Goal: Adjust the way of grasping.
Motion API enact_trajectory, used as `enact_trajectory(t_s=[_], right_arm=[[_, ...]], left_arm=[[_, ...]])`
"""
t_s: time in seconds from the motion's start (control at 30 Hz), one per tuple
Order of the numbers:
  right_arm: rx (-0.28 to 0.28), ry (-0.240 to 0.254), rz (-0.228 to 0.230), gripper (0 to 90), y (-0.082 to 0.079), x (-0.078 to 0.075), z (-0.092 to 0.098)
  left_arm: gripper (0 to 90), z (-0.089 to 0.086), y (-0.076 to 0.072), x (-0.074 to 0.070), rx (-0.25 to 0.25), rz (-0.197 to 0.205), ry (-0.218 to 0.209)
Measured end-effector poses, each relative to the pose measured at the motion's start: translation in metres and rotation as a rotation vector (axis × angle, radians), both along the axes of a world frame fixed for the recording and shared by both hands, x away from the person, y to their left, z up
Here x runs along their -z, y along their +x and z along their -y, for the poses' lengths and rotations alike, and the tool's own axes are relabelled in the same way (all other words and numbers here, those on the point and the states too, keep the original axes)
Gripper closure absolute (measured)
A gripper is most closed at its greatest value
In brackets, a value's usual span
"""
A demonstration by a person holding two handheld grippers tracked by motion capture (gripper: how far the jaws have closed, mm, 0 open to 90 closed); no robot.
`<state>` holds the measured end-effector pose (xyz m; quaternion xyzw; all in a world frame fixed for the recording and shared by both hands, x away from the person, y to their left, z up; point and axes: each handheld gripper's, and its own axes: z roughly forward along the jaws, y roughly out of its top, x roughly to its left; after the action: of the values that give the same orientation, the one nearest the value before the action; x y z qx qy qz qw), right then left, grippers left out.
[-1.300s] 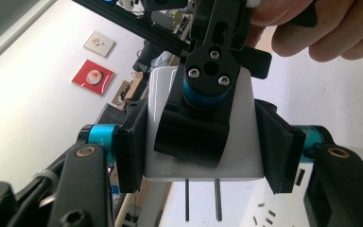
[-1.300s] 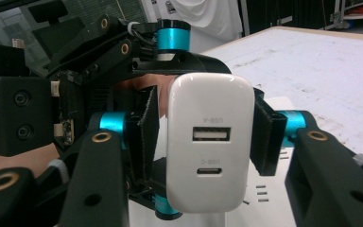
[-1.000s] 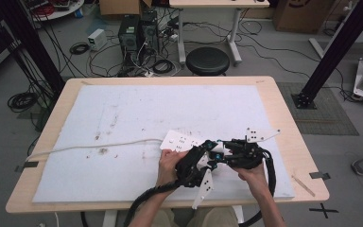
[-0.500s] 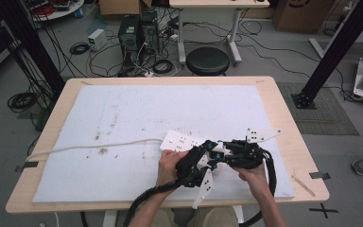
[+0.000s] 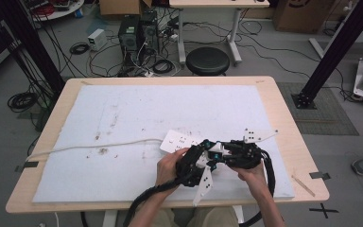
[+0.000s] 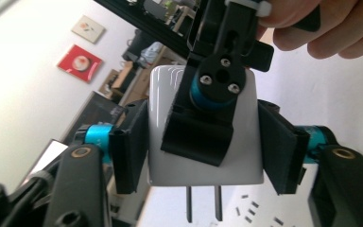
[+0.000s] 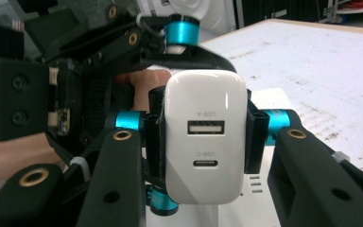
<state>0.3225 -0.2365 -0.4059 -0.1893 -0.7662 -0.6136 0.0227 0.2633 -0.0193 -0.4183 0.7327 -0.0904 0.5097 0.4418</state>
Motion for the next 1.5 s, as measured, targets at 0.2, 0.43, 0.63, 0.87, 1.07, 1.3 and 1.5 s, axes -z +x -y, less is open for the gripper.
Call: enact_trajectory(t_s=[0.2, 0.43, 0.63, 0.87, 1.07, 1.3, 1.5], right_arm=[[0.015, -0.012, -0.008, 62.7, 0.000, 0.001, -0.002], [0.040, 0.002, 0.000, 62.7, 0.001, 0.000, 0.002], [0.072, 0.013, 0.004, 62.7, 0.001, -0.001, 0.008], [0.117, 0.028, 0.014, 62.7, 0.003, -0.002, 0.015], [0.140, 0.026, 0.020, 62.8, 0.005, -0.003, 0.019], [0.155, 0.009, 0.037, 62.7, 0.004, -0.008, 0.023], [0.163, 0.005, 0.046, 62.7, 0.005, -0.010, 0.026]], left_arm=[[29.5, -0.001, 0.005, -0.001, 0.022, -0.075, 0.002], [25.7, -0.006, 0.004, -0.005, 0.044, -0.118, -0.042], [25.5, -0.017, 0.005, -0.011, 0.058, -0.175, -0.079], [25.5, -0.039, 0.010, -0.016, 0.078, -0.305, -0.145], [25.5, -0.063, 0.014, -0.021, 0.041, -0.395, -0.227], [25.5, -0.093, 0.021, -0.026, -0.038, -0.492, -0.328], [25.1, -0.123, 0.031, -0.025, -0.119, -0.637, -0.429]])
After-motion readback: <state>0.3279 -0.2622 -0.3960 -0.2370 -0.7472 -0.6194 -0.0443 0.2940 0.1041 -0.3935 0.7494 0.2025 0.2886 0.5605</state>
